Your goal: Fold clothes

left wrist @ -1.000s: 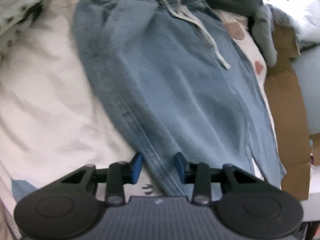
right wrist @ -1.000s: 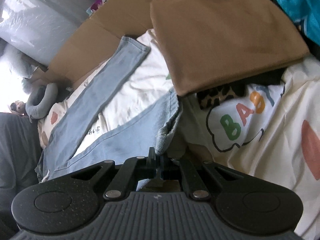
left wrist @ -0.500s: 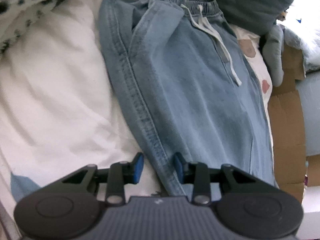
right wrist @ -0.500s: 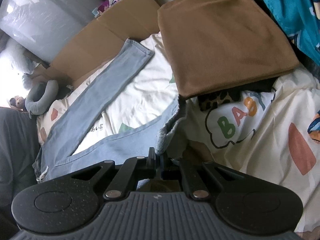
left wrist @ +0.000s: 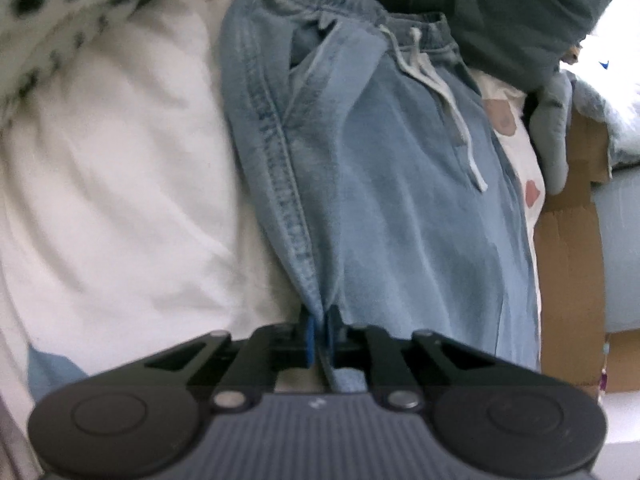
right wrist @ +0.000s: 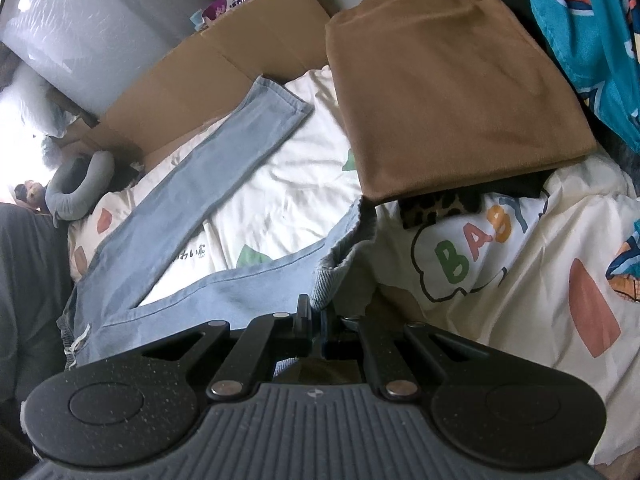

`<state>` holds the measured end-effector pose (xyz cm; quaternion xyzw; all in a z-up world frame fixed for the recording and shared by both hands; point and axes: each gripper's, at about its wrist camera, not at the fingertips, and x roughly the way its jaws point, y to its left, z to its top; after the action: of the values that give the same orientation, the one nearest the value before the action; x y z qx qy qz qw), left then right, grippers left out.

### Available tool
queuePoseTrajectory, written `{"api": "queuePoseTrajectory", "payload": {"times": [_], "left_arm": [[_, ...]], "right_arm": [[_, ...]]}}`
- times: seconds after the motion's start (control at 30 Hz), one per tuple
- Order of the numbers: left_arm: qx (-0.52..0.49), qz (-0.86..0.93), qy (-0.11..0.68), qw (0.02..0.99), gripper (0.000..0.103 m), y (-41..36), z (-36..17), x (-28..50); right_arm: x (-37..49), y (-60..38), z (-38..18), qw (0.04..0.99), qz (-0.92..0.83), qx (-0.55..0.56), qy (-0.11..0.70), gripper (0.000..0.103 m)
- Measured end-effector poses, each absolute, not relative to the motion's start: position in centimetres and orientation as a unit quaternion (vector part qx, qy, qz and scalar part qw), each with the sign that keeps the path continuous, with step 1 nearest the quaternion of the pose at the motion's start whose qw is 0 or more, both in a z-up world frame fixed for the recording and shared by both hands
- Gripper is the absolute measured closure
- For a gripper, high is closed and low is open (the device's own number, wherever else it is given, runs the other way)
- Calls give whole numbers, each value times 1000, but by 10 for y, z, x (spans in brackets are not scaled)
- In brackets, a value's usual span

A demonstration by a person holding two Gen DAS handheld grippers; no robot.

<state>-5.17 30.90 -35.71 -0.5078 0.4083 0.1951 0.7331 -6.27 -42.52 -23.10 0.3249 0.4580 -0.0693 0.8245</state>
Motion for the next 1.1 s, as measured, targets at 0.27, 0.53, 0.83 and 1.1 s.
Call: {"api": "queuePoseTrajectory", "payload": {"times": [0.27,0.53,0.83,1.1], "left_arm": [[-468,184,431,749,98,313,-324,-42],[-442,198,449,751,98,312,-315,-48],[-413,206,464,756,98,311,-305,-50],[-407,210,478,750,98,315,-316,-48]], "right_arm": [[-71,-428,-230,818,-63,319,475,101],[-93,-429,-257,790,-61,323,518,101],[-120,-427,-305,757,-66,333,559,101],[-143,-422,-345,730,-80,350,581,101]]}}
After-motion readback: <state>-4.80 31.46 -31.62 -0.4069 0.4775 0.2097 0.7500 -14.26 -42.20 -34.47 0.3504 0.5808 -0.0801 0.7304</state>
